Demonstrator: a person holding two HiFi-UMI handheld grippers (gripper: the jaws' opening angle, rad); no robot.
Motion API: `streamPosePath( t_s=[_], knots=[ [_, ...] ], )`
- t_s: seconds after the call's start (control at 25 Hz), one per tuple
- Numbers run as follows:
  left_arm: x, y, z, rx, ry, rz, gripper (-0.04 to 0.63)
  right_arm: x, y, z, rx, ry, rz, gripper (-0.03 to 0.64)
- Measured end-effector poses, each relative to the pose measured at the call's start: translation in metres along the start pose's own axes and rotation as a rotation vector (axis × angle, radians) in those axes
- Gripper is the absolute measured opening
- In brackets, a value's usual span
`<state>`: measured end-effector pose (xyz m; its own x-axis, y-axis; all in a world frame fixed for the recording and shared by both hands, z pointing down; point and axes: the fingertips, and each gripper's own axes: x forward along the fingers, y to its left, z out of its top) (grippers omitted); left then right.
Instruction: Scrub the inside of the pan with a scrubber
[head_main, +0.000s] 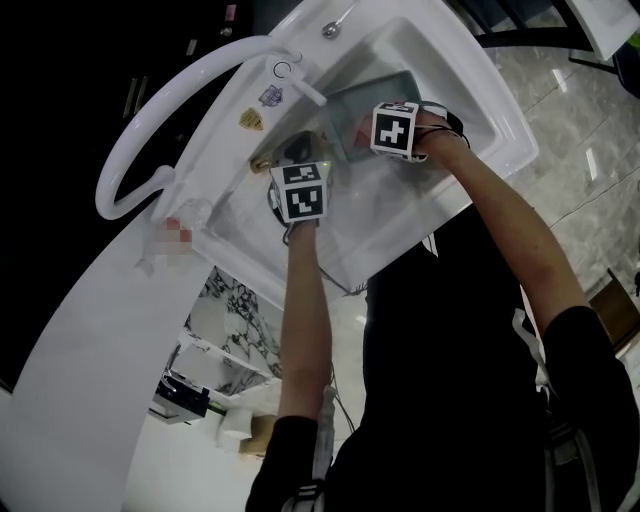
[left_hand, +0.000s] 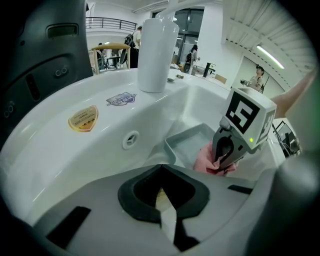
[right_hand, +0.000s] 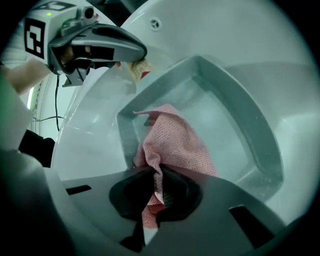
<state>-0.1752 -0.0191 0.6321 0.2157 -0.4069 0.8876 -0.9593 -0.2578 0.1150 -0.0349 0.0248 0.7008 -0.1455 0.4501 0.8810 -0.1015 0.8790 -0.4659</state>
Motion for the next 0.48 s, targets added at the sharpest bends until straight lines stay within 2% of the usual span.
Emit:
streamPosePath(
  t_s=[0.2, 0.36, 0.48],
  knots=[
    [0.000, -0.001, 0.000, 0.000, 0.003, 0.003, 0.032, -0.004, -0.012, -0.025, 0.086, 0.066, -0.015, 0.025],
    [-0.001, 0.000, 0.000, -0.012, 0.010, 0.003, 0.032, -0.006, -0.018, -0.034, 0.113, 0.086, -0.043, 0.025],
    [0.000, 0.000, 0.001, -0.024, 0.019, -0.005, 0.032, -0.010, -0.028, -0.036, 0.112, 0.098, -0.100, 0.025]
  ],
)
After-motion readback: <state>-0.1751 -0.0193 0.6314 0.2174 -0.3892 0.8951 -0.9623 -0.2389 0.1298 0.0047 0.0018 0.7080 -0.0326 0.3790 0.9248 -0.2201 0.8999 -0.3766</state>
